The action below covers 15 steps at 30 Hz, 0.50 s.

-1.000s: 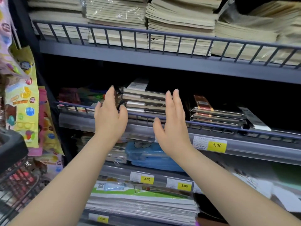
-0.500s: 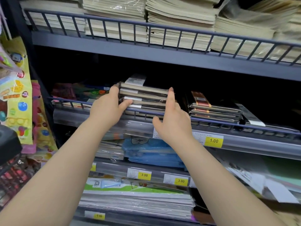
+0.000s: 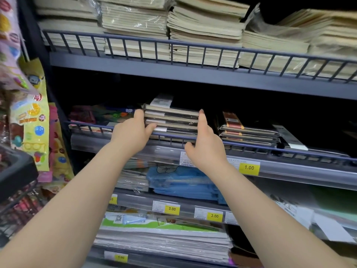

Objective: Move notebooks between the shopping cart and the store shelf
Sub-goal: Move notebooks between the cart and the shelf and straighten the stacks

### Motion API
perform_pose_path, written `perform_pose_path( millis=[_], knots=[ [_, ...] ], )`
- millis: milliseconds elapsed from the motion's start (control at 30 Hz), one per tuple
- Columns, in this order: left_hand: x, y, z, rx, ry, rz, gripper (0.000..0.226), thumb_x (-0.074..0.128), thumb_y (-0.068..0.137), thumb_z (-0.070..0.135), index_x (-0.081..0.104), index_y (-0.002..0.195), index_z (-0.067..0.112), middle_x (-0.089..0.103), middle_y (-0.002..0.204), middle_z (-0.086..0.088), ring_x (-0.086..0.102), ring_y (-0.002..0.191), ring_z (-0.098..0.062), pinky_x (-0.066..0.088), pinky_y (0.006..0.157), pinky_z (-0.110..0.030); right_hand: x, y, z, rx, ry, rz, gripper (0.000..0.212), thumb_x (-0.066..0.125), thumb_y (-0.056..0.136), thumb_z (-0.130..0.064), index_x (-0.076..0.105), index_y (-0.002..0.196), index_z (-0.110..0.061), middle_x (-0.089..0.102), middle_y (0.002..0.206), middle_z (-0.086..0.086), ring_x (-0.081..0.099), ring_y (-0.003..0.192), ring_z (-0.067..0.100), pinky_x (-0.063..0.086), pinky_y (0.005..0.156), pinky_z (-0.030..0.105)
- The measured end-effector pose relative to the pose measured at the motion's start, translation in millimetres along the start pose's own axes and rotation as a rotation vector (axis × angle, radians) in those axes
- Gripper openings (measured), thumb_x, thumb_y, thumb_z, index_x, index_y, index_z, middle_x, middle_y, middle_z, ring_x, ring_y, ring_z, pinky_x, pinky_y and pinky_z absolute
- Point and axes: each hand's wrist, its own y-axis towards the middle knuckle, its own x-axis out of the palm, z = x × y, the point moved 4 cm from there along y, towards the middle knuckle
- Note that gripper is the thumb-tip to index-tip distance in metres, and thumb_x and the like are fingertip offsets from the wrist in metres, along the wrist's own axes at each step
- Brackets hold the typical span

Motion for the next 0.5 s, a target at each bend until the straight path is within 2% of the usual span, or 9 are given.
perform_pose_path(
  millis=[67,167,267,400,433,500],
  knots=[
    [1.2,-1.2,-2.4,-0.032,-0.14,0.0,0.045,0.045,0.095,0.046,0.038,0.118,0.007,0.064,0.106,-0.017,0.06,0.089,-0.035,0.047,0.072,-0.041,-0.7,-0.6,-1.0,0.003,0.056,-0.006,0.089,0.055,0.089,-0.023,-0.008,0.151,-0.022,0.047,0.133,0.009,0.057,0.096,0.028,0.05,0.083,0.043],
    [-1.1,-1.6,-1.1,-0.101,-0.449,-0.047,0.051,0.055,0.091,0.038,0.038,0.131,0.012,0.059,0.125,-0.012,0.058,0.109,-0.032,0.049,0.091,-0.048,-2.4,0.5,-3.9,0.073,0.221,-0.014,0.092,0.058,0.088,-0.026,-0.009,0.151,-0.022,0.026,0.154,0.005,0.05,0.118,0.029,0.044,0.099,0.045],
    [-5.4,-0.4,1.7,-0.129,-0.482,-0.067,0.044,0.061,0.089,0.029,0.047,0.125,0.01,0.061,0.122,-0.011,0.057,0.11,-0.031,0.048,0.09,-0.041,-6.1,5.4,-3.4,0.187,0.474,-0.065,0.085,0.056,0.09,-0.02,-0.003,0.152,-0.022,0.026,0.155,0.0,0.048,0.105,0.02,0.043,0.086,0.034],
    [-8.3,-8.0,5.9,-0.146,-0.525,-0.013,0.063,0.067,0.086,0.037,0.042,0.137,0.008,0.053,0.135,-0.009,0.05,0.124,-0.026,0.041,0.094,-0.034,-4.4,3.3,-0.7,0.189,0.525,-0.017,0.073,0.053,0.089,-0.014,0.015,0.151,-0.021,0.032,0.152,0.0,0.044,0.124,0.021,0.036,0.087,0.027],
    [-7.6,-9.0,5.3,-0.148,-0.517,0.011,0.064,0.067,0.086,0.038,0.043,0.136,0.007,0.054,0.134,-0.009,0.051,0.123,-0.025,0.041,0.093,-0.035,-3.4,1.2,-0.4,0.181,0.517,-0.002,0.072,0.053,0.09,-0.014,0.016,0.151,-0.021,0.033,0.152,0.0,0.046,0.122,0.02,0.035,0.087,0.026],
    [-7.0,-8.9,2.3,-0.138,-0.474,0.052,0.059,0.068,0.085,0.038,0.048,0.13,0.007,0.06,0.115,-0.008,0.055,0.108,-0.022,0.042,0.086,-0.034,-1.8,-1.7,1.3,0.173,0.518,0.005,0.071,0.052,0.091,-0.014,0.016,0.151,-0.02,0.034,0.151,0.0,0.045,0.107,0.012,0.033,0.086,0.025]
  ],
)
